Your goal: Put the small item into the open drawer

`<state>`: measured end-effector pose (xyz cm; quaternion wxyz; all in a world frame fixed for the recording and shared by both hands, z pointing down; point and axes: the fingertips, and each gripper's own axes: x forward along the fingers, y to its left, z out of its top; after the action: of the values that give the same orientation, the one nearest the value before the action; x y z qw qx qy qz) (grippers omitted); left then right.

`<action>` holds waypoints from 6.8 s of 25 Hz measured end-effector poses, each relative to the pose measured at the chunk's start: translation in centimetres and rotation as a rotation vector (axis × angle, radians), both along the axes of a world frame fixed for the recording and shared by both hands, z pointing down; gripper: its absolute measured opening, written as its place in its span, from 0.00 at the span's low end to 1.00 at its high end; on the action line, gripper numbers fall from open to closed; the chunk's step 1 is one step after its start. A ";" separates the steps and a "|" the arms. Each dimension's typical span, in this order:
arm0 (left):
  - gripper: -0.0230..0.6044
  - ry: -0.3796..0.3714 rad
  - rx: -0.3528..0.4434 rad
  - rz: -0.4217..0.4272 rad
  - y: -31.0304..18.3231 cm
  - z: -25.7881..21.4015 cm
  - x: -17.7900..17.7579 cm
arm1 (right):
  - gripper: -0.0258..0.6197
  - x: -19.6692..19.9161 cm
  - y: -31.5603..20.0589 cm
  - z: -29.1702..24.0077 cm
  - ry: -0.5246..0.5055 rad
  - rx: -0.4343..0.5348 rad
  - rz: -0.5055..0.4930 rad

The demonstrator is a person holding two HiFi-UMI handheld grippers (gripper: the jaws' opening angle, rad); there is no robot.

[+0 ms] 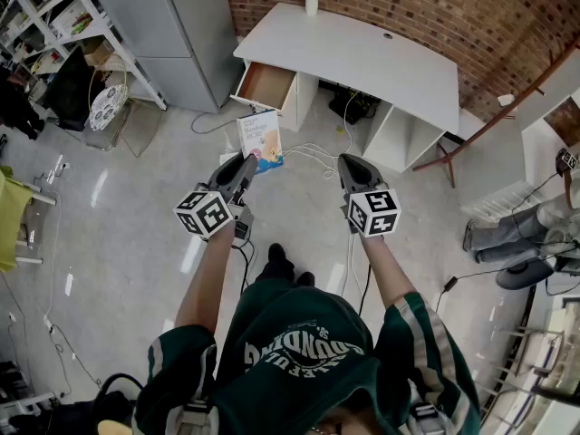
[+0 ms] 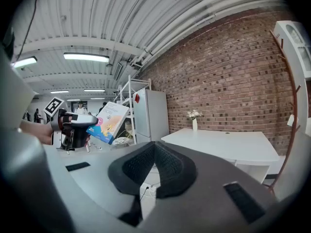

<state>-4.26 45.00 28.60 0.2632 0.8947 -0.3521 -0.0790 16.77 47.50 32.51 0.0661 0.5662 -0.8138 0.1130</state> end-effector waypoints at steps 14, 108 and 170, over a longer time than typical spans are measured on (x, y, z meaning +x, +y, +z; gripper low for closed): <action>0.20 -0.025 -0.014 -0.003 0.1 0.7 0.0 | 0.08 0.1 0.2 0.6 -0.027 -0.016 0.008; 0.20 -0.073 -0.092 -0.007 -32.6 6.8 -5.6 | 0.08 -7.4 -32.5 5.3 -0.022 -0.114 -0.051; 0.20 -0.373 -0.249 0.096 -55.3 19.8 -2.4 | 0.08 -7.2 -59.5 14.8 -0.023 -0.284 -0.168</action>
<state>-6.68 -10.34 48.43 0.3053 0.8703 -0.3587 0.1442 9.52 -12.01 47.31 0.1455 0.4799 -0.8348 0.2274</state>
